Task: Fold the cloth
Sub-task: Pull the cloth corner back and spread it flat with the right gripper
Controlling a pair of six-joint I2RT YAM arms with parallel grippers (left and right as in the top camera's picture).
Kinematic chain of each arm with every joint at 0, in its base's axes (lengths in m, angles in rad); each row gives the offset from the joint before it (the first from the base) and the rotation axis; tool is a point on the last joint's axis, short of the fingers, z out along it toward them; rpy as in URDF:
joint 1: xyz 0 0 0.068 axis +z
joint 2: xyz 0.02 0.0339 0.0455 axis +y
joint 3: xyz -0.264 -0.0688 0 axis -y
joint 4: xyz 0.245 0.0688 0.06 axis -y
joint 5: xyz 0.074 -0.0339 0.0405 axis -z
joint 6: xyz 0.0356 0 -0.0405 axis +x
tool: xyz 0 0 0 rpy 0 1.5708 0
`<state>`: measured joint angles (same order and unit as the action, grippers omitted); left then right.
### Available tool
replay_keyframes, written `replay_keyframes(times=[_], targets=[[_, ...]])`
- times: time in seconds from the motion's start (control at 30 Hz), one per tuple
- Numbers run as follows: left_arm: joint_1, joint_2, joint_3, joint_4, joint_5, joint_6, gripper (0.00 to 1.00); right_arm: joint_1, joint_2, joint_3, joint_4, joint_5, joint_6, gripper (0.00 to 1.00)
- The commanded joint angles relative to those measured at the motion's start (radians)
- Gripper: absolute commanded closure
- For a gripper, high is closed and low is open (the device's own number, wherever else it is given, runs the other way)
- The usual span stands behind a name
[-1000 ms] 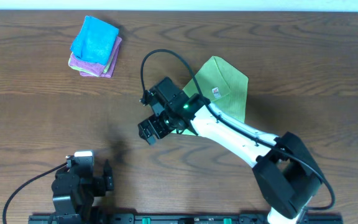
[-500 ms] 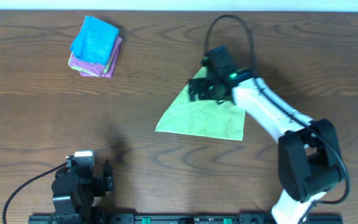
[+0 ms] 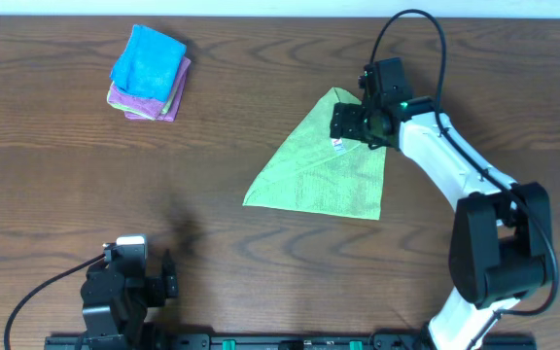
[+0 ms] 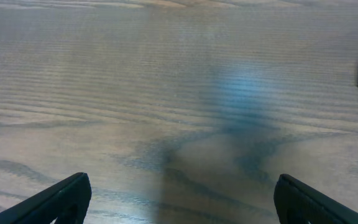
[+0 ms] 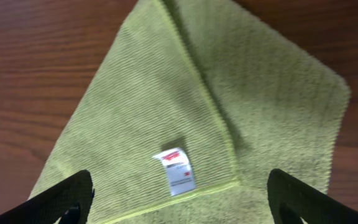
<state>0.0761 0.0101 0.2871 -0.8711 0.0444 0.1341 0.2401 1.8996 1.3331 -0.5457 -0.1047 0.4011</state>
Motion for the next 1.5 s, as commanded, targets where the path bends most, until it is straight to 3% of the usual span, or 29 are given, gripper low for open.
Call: replay_keyframes(times=[0.0, 0.17, 0.43, 0.6, 1.3, 1.47], targets=[[-0.005, -0.006, -0.039, -0.029, -0.018, 0.008, 0.05, -0.025, 0.051, 0.012, 0.010, -0.025, 0.025, 0.14], [-0.005, -0.006, -0.039, -0.029, -0.019, 0.008, 0.05, -0.026, 0.096, 0.012, 0.041, -0.035, 0.040, 0.28], [-0.005, -0.006, -0.039, -0.029, -0.018, 0.008, 0.05, -0.026, 0.132, 0.012, 0.063, -0.052, 0.059, 0.32], [-0.005, -0.006, -0.039, -0.029, -0.018, 0.008, 0.05, -0.026, 0.136, 0.012, 0.072, -0.057, 0.063, 0.46], [-0.005, -0.006, -0.039, -0.029, -0.019, 0.008, 0.05, -0.026, 0.152, 0.012, 0.044, -0.026, 0.065, 0.51], [-0.005, -0.006, -0.039, -0.029, -0.019, 0.008, 0.05, -0.026, 0.152, 0.012, 0.047, -0.026, 0.065, 0.71]])
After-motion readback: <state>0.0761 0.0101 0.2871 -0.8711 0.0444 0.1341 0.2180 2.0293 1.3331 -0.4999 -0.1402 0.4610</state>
